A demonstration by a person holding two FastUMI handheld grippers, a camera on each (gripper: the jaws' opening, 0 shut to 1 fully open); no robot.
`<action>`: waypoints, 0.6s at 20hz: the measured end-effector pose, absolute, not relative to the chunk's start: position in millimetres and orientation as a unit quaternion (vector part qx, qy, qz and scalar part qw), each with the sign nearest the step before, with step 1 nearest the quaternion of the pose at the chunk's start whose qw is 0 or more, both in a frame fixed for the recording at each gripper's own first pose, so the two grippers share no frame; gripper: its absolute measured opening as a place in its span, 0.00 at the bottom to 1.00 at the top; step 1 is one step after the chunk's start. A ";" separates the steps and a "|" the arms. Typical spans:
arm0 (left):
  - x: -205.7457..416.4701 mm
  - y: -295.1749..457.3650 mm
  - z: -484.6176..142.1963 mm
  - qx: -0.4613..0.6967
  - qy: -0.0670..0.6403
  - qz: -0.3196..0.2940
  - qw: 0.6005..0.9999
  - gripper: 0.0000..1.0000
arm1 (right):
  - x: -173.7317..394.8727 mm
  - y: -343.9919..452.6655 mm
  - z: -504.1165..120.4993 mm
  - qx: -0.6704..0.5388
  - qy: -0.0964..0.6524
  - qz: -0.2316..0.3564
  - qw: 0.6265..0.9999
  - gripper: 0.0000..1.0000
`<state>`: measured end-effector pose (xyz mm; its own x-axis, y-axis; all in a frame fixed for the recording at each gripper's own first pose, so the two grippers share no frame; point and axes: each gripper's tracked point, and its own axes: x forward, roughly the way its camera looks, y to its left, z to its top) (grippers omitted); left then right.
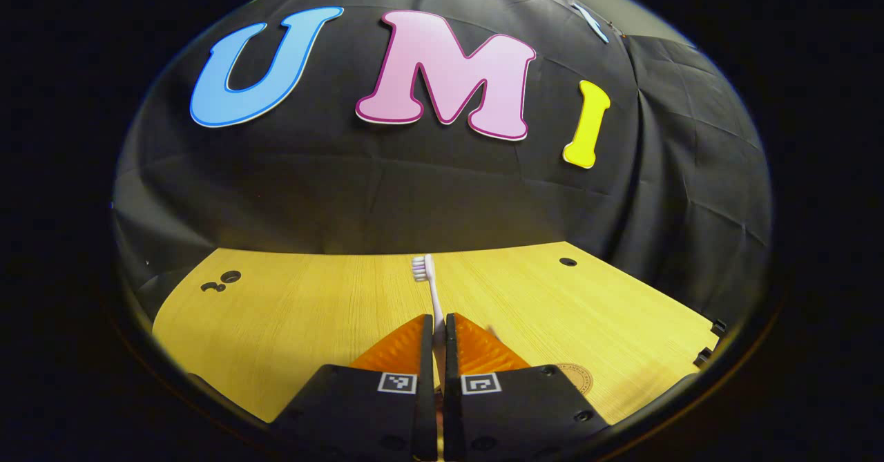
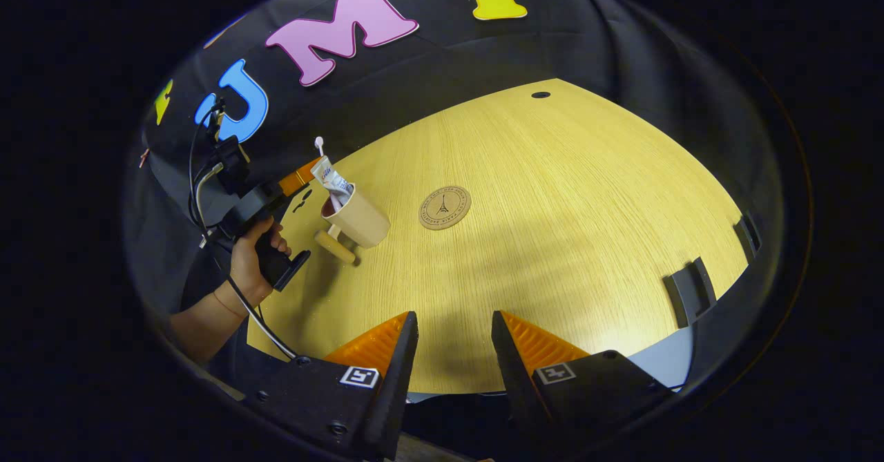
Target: Put the toothbrush and toothpaste on the desktop into the cup, then pick up the cup and place it on the coaster on the desktop.
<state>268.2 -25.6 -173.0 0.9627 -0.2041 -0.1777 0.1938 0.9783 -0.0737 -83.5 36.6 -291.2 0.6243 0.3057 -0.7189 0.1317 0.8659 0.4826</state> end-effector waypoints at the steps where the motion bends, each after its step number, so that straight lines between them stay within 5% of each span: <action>1: 266.3 -24.1 -173.2 -0.032 0.091 -0.098 0.991 0.10 | -82.6 37.9 -290.3 0.252 0.431 0.052 0.865 0.67; 12: 213.4 -18.5 -179.8 -0.028 0.123 -0.107 0.986 0.14 | -70.6 56.1 -272.0 0.257 0.428 0.092 0.861 0.66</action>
<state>213.4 -18.5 -179.8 0.9472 -0.2172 -0.2357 0.2033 0.9757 -0.0820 -70.6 56.1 -272.0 0.6167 0.3791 -0.6899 0.0616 0.8505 0.5224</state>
